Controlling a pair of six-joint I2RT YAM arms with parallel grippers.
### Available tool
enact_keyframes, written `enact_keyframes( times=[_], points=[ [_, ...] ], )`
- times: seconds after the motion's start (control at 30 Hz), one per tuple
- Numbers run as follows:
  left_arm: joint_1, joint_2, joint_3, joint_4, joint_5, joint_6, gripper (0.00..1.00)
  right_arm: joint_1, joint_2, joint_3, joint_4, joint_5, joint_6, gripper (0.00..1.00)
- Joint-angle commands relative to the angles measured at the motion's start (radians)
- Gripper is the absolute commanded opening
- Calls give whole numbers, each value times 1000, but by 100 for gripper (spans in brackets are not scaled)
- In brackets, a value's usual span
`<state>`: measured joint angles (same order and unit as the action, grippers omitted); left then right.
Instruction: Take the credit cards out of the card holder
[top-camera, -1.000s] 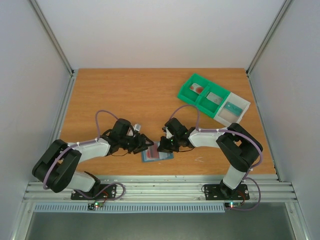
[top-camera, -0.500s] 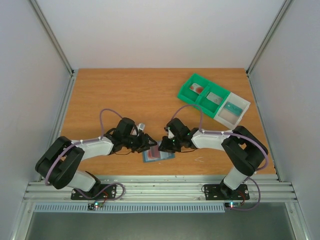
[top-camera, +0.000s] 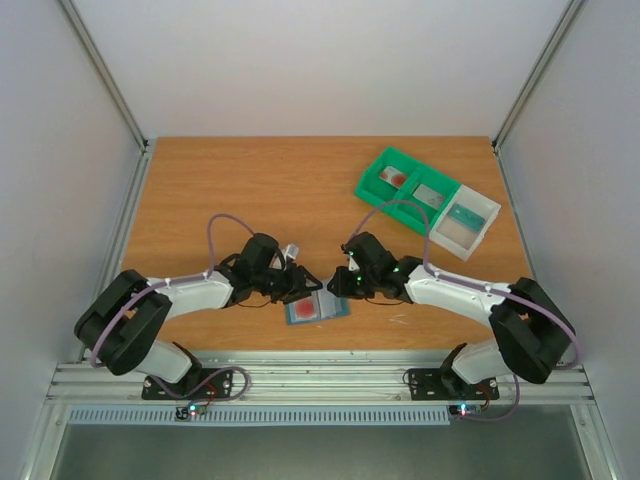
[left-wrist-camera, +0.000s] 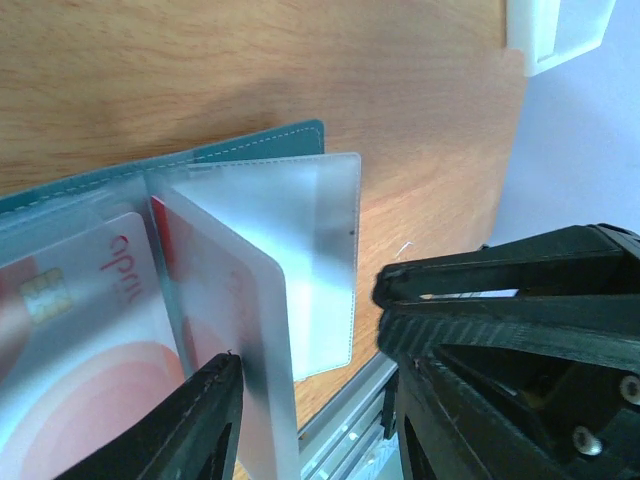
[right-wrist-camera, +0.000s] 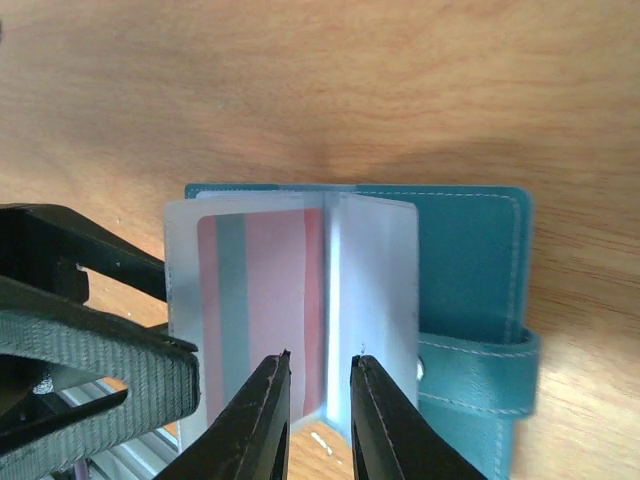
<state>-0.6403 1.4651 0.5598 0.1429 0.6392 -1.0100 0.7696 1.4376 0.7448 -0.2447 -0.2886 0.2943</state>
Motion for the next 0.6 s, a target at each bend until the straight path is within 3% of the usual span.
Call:
enact_keyframes(
  times=[0.0, 0.57],
  points=[
    [-18, 17, 29, 53, -21, -12, 44, 5, -88, -19, -78, 108, -42, 18],
    [-30, 54, 91, 10, -5, 19, 44, 6, -208, 2, -164, 148, -64, 20]
  ],
)
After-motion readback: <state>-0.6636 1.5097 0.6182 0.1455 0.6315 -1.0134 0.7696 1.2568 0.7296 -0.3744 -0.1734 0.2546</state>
